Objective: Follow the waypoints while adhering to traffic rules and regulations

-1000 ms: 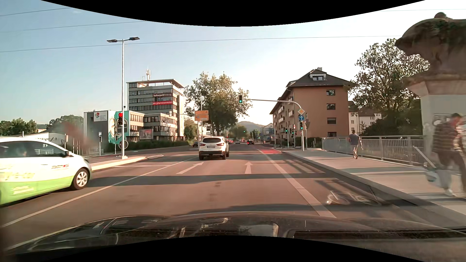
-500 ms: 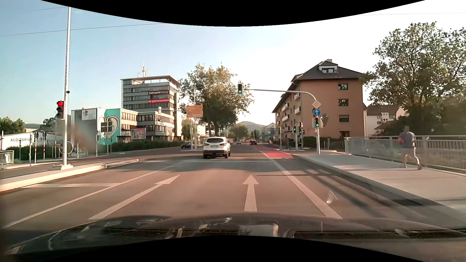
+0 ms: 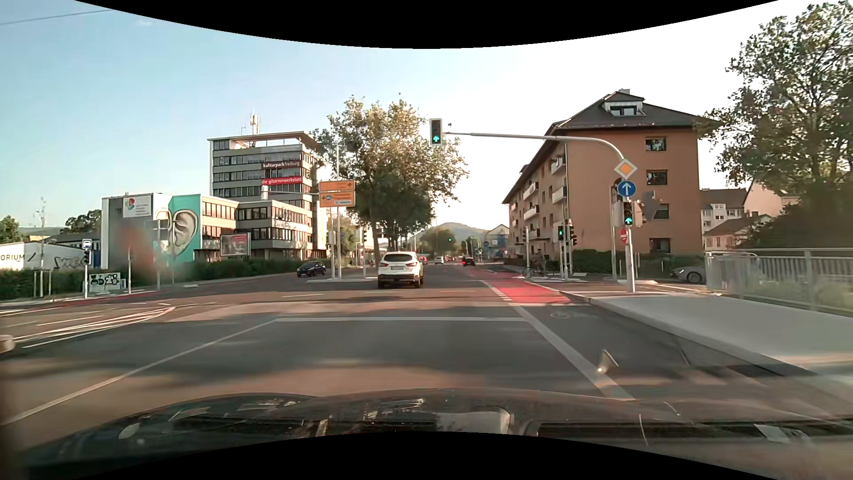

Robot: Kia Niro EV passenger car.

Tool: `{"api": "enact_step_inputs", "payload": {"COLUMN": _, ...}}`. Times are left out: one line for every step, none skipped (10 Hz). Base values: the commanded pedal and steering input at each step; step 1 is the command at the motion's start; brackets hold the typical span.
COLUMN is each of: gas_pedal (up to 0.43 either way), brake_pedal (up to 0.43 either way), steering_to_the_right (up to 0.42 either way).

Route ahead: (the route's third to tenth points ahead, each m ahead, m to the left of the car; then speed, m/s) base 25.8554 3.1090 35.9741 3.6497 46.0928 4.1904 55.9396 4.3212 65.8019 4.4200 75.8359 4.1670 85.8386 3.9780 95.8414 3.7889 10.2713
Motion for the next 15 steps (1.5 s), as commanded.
{"api": "enact_step_inputs", "payload": {"gas_pedal": 0.098, "brake_pedal": 0.000, "steering_to_the_right": -0.006}}
{"api": "enact_step_inputs", "payload": {"gas_pedal": 0.098, "brake_pedal": 0.000, "steering_to_the_right": -0.006}}
{"api": "enact_step_inputs", "payload": {"gas_pedal": 0.098, "brake_pedal": 0.000, "steering_to_the_right": -0.006}}
{"api": "enact_step_inputs", "payload": {"gas_pedal": 0.098, "brake_pedal": 0.000, "steering_to_the_right": -0.006}}
{"api": "enact_step_inputs", "payload": {"gas_pedal": 0.098, "brake_pedal": 0.000, "steering_to_the_right": -0.006}}
{"api": "enact_step_inputs", "payload": {"gas_pedal": 0.098, "brake_pedal": 0.000, "steering_to_the_right": -0.007}}
{"api": "enact_step_inputs", "payload": {"gas_pedal": 0.098, "brake_pedal": 0.000, "steering_to_the_right": -0.007}}
{"api": "enact_step_inputs", "payload": {"gas_pedal": 0.098, "brake_pedal": 0.000, "steering_to_the_right": -0.008}}
{"api": "enact_step_inputs", "payload": {"gas_pedal": 0.098, "brake_pedal": 0.000, "steering_to_the_right": -0.008}}
{"api": "enact_step_inputs", "payload": {"gas_pedal": 0.098, "brake_pedal": 0.000, "steering_to_the_right": -0.009}}
{"api": "enact_step_inputs", "payload": {"gas_pedal": 0.098, "brake_pedal": 0.000, "steering_to_the_right": -0.010}}
{"api": "enact_step_inputs", "payload": {"gas_pedal": 0.098, "brake_pedal": 0.000, "steering_to_the_right": -0.014}}
{"api": "enact_step_inputs", "payload": {"gas_pedal": 0.098, "brake_pedal": 0.000, "steering_to_the_right": -0.017}}
{"api": "enact_step_inputs", "payload": {"gas_pedal": 0.098, "brake_pedal": 0.000, "steering_to_the_right": -0.019}}
{"api": "enact_step_inputs", "payload": {"gas_pedal": 0.098, "brake_pedal": 0.000, "steering_to_the_right": -0.021}}
